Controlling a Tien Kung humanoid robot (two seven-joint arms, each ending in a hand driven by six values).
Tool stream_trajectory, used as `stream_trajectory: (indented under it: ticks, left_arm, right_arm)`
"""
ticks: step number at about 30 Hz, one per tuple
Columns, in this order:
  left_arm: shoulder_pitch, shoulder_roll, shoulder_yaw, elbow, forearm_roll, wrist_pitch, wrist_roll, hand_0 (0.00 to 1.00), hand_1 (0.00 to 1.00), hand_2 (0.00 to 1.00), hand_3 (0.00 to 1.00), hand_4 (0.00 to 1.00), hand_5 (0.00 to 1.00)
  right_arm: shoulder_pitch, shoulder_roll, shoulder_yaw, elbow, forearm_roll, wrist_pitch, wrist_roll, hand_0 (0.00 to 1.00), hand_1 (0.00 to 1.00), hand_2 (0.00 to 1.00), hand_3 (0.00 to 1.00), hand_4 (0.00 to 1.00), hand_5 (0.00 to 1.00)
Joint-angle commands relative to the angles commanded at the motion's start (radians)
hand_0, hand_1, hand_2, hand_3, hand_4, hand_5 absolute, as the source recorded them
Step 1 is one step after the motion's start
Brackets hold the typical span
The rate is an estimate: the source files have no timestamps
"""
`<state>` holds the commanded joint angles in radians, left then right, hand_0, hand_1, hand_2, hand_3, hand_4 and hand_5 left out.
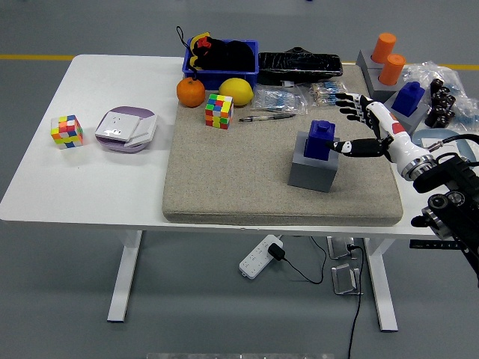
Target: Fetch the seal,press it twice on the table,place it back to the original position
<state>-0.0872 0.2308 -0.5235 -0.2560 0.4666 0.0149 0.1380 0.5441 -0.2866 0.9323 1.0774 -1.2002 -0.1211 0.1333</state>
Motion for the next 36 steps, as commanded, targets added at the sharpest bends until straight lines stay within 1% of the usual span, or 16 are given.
stream_trajectory:
  ticks: [3, 6, 9, 10, 15, 16, 21, 22, 27, 28, 30, 33, 34, 36]
  left_arm:
    - [-0.001, -0.001, 0.001, 0.0, -0.001, 0.0, 0.0, 0.718, 0.693, 0.684, 0.718, 0.633, 0.235]
    - [-0.002, -0.003, 0.002, 0.0, -0.001, -0.001, -0.001, 0.719, 0.693, 0.684, 0.719, 0.634, 0.236]
    - [-0.004, -0.005, 0.004, 0.0, -0.002, -0.001, -0.001, 0.719, 0.693, 0.684, 0.719, 0.634, 0.236]
    - [-0.004, -0.006, 0.004, 0.0, -0.002, -0.001, -0.001, 0.718, 0.693, 0.684, 0.719, 0.635, 0.235]
    - [-0.004, -0.009, 0.009, -0.001, -0.004, -0.001, -0.001, 0.718, 0.693, 0.684, 0.719, 0.635, 0.235]
    - [-0.004, -0.009, 0.009, -0.001, -0.004, -0.001, -0.001, 0.719, 0.693, 0.684, 0.719, 0.635, 0.235]
    - [-0.003, -0.01, 0.012, -0.001, -0.005, -0.001, -0.001, 0.719, 0.693, 0.684, 0.719, 0.635, 0.235]
    - [-0.003, -0.01, 0.012, -0.001, -0.005, -0.001, -0.001, 0.718, 0.693, 0.684, 0.72, 0.636, 0.236]
    - [-0.005, -0.011, 0.016, -0.001, -0.007, -0.002, -0.001, 0.718, 0.693, 0.684, 0.72, 0.636, 0.236]
    - [-0.005, -0.011, 0.017, -0.001, -0.007, -0.002, -0.001, 0.719, 0.693, 0.684, 0.719, 0.637, 0.235]
    - [-0.006, -0.01, 0.018, -0.001, -0.007, -0.002, -0.001, 0.719, 0.693, 0.684, 0.719, 0.637, 0.235]
    - [-0.005, -0.011, 0.019, -0.001, -0.007, -0.003, -0.001, 0.719, 0.693, 0.684, 0.719, 0.637, 0.235]
    - [-0.005, -0.011, 0.019, -0.001, -0.008, -0.003, -0.001, 0.719, 0.693, 0.684, 0.721, 0.637, 0.235]
    - [-0.005, -0.011, 0.02, -0.001, -0.008, -0.003, -0.001, 0.719, 0.693, 0.684, 0.721, 0.637, 0.235]
  right_arm:
    - [0.008, 0.006, -0.014, -0.017, 0.019, 0.012, 0.009, 0.834, 0.826, 0.853, 0.871, 0.975, 0.002]
    - [0.016, 0.011, -0.029, -0.034, 0.036, 0.011, 0.018, 0.824, 0.828, 0.856, 0.871, 0.979, 0.002]
    - [0.024, 0.018, -0.046, -0.052, 0.056, 0.004, 0.03, 0.824, 0.828, 0.856, 0.871, 0.979, 0.002]
    - [0.026, 0.02, -0.051, -0.056, 0.063, 0.001, 0.034, 0.786, 0.816, 0.839, 0.856, 0.937, 0.002]
    - [0.035, 0.036, -0.081, -0.085, 0.106, -0.02, 0.063, 0.786, 0.816, 0.839, 0.856, 0.937, 0.002]
    - [0.037, 0.037, -0.086, -0.088, 0.109, -0.023, 0.065, 0.766, 0.792, 0.809, 0.838, 0.885, 0.002]
    - [0.042, 0.046, -0.114, -0.106, 0.121, -0.04, 0.081, 0.766, 0.792, 0.809, 0.838, 0.885, 0.002]
    - [0.044, 0.049, -0.12, -0.11, 0.125, -0.046, 0.086, 0.745, 0.764, 0.774, 0.809, 0.839, 0.002]
    - [0.052, 0.053, -0.139, -0.122, 0.135, -0.061, 0.099, 0.745, 0.764, 0.774, 0.809, 0.839, 0.002]
    - [0.054, 0.054, -0.141, -0.124, 0.137, -0.064, 0.101, 0.742, 0.752, 0.765, 0.787, 0.828, 0.002]
    - [0.057, 0.055, -0.149, -0.128, 0.141, -0.071, 0.106, 0.742, 0.752, 0.765, 0.787, 0.828, 0.002]
    - [0.058, 0.056, -0.159, -0.131, 0.142, -0.075, 0.109, 0.742, 0.752, 0.765, 0.787, 0.828, 0.002]
    - [0.059, 0.056, -0.163, -0.133, 0.142, -0.074, 0.109, 0.738, 0.737, 0.749, 0.757, 0.806, 0.002]
    - [0.059, 0.056, -0.171, -0.137, 0.144, -0.072, 0.11, 0.738, 0.737, 0.749, 0.757, 0.806, 0.002]
